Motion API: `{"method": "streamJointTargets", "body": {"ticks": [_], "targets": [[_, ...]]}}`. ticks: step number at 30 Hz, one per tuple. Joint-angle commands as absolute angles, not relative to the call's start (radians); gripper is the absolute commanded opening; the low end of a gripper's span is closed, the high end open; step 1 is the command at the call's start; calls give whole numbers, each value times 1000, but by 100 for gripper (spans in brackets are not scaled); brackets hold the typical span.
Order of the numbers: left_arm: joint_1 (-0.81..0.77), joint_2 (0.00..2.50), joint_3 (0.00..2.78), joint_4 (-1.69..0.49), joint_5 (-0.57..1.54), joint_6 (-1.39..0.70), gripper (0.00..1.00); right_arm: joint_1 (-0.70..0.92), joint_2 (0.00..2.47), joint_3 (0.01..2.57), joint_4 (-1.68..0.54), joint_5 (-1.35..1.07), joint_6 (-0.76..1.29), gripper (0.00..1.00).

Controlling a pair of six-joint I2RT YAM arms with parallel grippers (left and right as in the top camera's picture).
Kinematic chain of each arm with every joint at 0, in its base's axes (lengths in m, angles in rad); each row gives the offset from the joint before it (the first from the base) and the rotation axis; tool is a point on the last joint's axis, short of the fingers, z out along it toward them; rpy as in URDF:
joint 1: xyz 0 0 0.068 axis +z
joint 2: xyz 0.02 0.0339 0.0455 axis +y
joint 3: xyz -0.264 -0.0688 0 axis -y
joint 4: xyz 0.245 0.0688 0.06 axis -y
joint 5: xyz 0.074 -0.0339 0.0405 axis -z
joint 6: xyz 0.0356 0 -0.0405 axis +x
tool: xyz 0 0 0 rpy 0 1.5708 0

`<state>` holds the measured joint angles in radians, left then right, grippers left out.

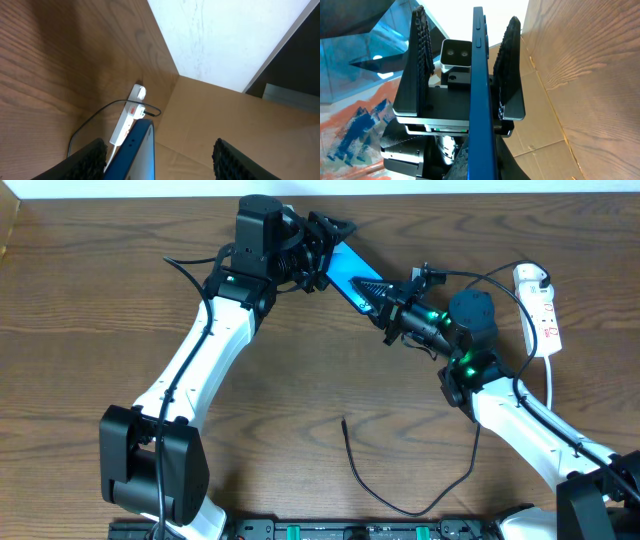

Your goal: Plug charger to phone and switch on socket

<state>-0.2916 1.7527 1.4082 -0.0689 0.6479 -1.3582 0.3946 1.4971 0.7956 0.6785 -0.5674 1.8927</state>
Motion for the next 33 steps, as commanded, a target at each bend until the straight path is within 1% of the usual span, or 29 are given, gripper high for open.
{"method": "streamJointTargets", "body": {"ticks": [1,13,14,15,23,25,29,30,31,33], "targets": [[-290,1752,1412,-72,646,-1344,67,395,1485,815,707,-533,1890,2],[-289,1752,1412,-69,667,-1345,68,394,1485,815,706,-499,1876,2],[-289,1752,1412,-68,669,-1345,75,394,1485,815,702,-497,1876,1],[-289,1752,1412,-65,672,-1345,77,393,1485,815,699,-495,1868,2],[-287,1752,1412,-58,699,-1356,78,393,1485,815,693,-484,1862,2],[-287,1752,1412,-58,699,-1356,71,393,1485,815,693,-484,1862,2],[-287,1752,1412,-58,698,-1355,52,393,1485,815,693,-484,1862,2],[-287,1752,1412,-58,698,-1355,45,393,1485,815,693,-485,1862,1],[-287,1752,1412,-58,698,-1355,41,394,1485,815,694,-485,1862,2],[-287,1752,1412,-58,698,-1355,38,394,1485,815,701,-490,1862,2]]}}
